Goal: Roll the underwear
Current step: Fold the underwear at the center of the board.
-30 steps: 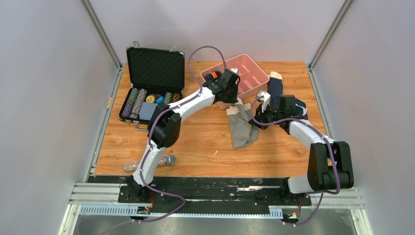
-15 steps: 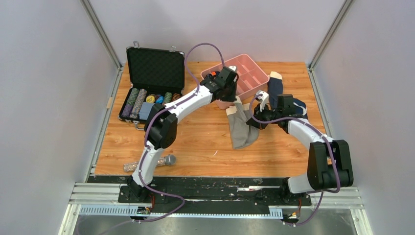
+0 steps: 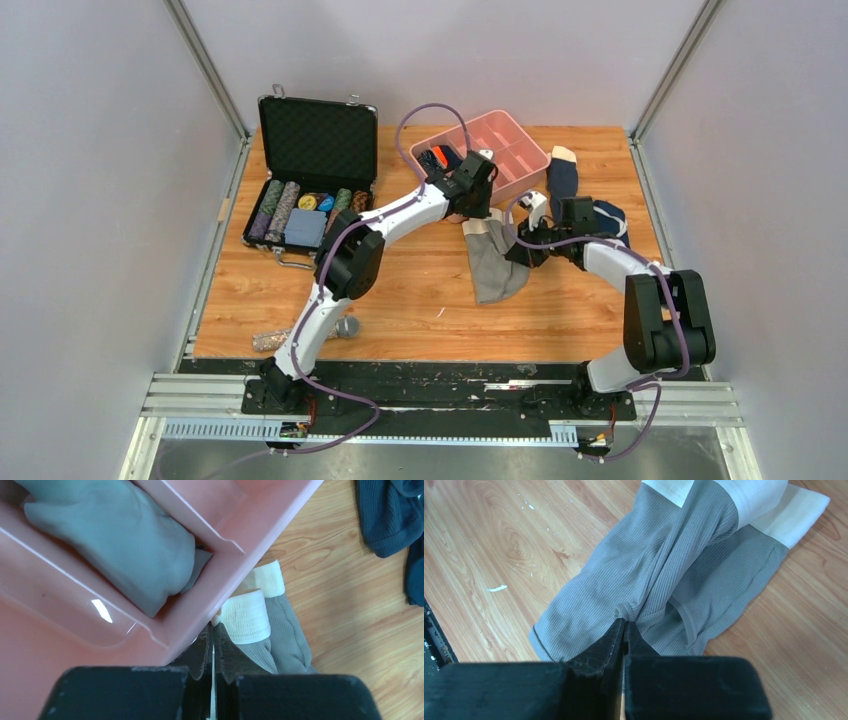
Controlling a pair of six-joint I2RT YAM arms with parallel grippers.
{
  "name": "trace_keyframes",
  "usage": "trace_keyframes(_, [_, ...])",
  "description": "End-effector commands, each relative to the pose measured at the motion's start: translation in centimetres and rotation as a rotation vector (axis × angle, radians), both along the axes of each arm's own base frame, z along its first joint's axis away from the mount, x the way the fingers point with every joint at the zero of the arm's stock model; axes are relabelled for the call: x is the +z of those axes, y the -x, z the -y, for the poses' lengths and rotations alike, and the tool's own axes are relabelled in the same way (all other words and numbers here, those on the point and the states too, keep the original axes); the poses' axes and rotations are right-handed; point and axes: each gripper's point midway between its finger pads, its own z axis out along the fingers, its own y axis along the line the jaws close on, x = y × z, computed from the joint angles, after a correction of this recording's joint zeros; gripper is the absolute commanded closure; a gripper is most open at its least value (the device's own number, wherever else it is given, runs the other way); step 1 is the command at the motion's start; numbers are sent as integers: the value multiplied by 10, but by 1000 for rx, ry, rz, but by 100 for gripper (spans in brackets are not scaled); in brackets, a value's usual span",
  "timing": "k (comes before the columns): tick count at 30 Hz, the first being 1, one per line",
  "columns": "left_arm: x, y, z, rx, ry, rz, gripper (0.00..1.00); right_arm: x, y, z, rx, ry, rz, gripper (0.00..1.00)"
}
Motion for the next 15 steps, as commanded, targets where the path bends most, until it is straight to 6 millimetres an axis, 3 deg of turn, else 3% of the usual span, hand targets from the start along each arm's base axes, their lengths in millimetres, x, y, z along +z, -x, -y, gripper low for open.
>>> trace_keyframes(1, [39,-37,6,54,52,161,100,-6,5,3,-31,-1,-39,98])
trace_keyframes(5, [43,-33,19,31,96,158,99,-5,4,5,-49,-2,-41,96])
trace_keyframes(9, [54,-27,33,-15,167,146,62,-6,-2,18,-131,-9,-70,80])
trace_keyframes(12, [72,-23,32,-35,187,155,51,-1,-4,28,-160,-26,-99,68])
trace_keyframes(15, [100,-18,24,-66,202,185,44,17,-3,36,-169,-44,-126,60])
